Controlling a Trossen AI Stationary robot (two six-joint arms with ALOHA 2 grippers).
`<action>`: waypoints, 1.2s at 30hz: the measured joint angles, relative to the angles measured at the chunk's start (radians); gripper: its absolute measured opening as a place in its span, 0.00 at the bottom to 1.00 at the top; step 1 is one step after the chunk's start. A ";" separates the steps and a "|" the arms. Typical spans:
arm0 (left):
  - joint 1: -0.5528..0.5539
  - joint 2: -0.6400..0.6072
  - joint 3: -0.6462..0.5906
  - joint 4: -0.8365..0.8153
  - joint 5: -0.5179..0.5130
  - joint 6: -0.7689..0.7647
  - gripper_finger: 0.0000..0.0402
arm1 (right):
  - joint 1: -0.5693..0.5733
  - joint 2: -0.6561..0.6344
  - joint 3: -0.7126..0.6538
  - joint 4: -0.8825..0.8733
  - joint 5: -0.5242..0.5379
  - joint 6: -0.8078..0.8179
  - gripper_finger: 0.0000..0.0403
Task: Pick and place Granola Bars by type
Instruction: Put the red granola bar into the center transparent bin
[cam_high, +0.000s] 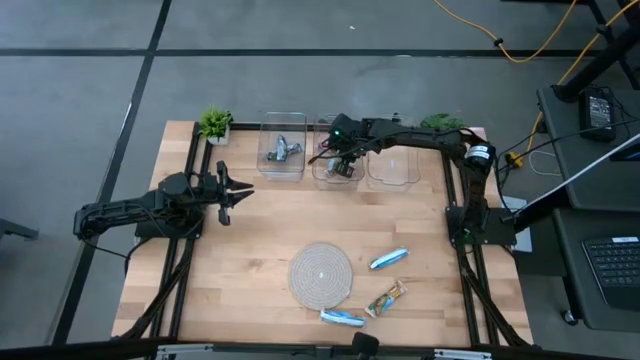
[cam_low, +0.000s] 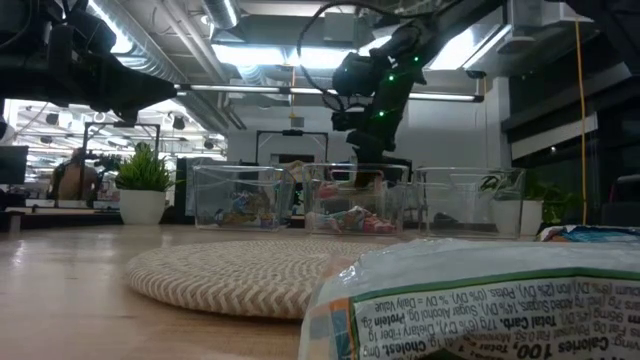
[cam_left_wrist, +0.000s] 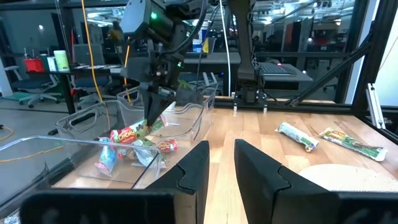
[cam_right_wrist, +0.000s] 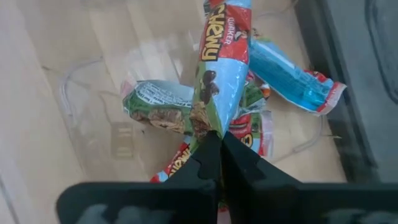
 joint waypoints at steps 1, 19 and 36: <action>0.000 0.000 0.000 0.000 0.000 0.000 0.17 | -0.003 0.004 0.000 0.000 -0.001 0.000 0.03; 0.000 0.000 0.000 0.000 0.000 0.000 0.18 | -0.011 0.012 0.000 0.013 -0.001 0.024 0.08; 0.000 0.000 0.000 0.000 0.000 0.000 0.18 | -0.016 0.001 0.000 0.022 0.099 -0.005 0.17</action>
